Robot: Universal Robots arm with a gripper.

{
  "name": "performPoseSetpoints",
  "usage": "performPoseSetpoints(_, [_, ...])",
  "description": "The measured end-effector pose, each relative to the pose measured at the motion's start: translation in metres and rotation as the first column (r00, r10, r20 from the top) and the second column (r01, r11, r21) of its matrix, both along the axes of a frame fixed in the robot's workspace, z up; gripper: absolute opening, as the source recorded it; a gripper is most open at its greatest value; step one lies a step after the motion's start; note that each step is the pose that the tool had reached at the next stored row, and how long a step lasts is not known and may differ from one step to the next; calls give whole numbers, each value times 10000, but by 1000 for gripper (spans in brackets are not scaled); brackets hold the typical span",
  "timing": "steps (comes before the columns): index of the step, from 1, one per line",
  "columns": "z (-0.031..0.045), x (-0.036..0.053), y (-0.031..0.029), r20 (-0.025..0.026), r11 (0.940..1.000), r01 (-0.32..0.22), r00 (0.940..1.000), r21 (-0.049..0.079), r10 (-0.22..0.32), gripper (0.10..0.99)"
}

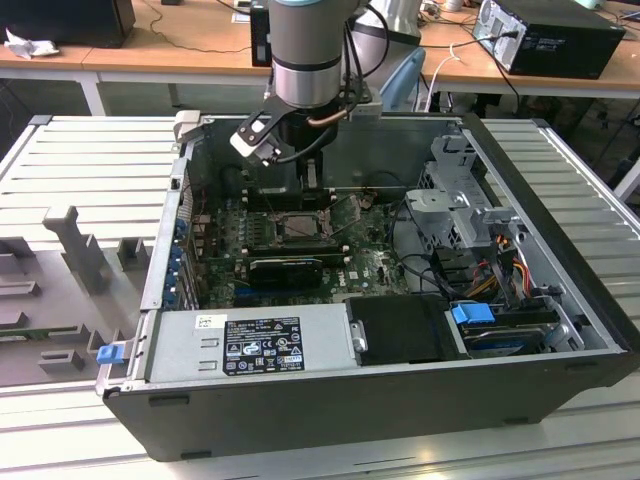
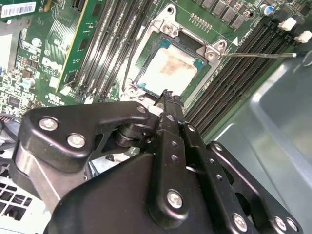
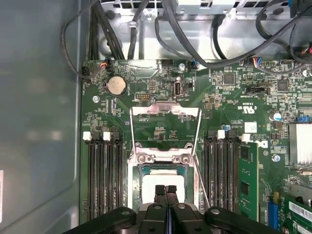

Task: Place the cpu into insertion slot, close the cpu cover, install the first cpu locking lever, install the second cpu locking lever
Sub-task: 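Close the cpu cover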

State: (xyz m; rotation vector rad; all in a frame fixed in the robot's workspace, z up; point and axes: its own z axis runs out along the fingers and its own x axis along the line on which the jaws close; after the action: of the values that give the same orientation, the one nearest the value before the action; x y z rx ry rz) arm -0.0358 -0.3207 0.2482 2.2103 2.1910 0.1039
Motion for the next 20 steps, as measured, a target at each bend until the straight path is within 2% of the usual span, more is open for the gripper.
performPoseSetpoints(7, [71,0,0,0,10000,0,10000,0,0,106])
performPoseSetpoints(20, [131,7,0,1,10000,0,10000,2,0,106])
